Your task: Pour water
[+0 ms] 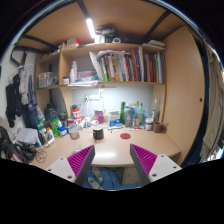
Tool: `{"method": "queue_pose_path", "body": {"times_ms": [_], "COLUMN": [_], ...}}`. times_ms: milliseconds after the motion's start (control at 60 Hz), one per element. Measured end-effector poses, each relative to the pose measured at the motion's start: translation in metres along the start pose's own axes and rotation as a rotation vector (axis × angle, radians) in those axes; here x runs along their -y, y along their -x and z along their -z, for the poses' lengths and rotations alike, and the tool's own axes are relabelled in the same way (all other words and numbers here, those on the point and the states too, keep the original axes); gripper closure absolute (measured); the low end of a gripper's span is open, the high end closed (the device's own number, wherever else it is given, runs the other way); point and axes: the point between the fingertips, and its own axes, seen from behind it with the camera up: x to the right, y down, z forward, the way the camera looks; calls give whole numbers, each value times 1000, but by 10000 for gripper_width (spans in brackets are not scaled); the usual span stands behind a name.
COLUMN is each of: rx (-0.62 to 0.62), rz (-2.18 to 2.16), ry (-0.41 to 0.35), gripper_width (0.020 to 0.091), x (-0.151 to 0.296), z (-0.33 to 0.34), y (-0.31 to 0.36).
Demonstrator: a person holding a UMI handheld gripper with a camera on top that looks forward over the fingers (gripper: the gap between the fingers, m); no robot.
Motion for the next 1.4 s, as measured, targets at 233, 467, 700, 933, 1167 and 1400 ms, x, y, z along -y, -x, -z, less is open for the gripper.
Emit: {"method": "queue_pose_path", "body": {"times_ms": [233, 467, 700, 933, 1167, 1400], "rx": [-44, 5, 90, 257, 352, 292], "rz": [15, 44, 25, 58, 83, 46], "ry": [-5, -69, -50, 3, 18, -47], "gripper_width": [317, 317, 314, 313, 318, 560], "x": [2, 4, -18, -71, -104, -96], "z": [19, 7, -71, -198, -303, -380], "y": [2, 28, 82, 175, 249, 259]}}
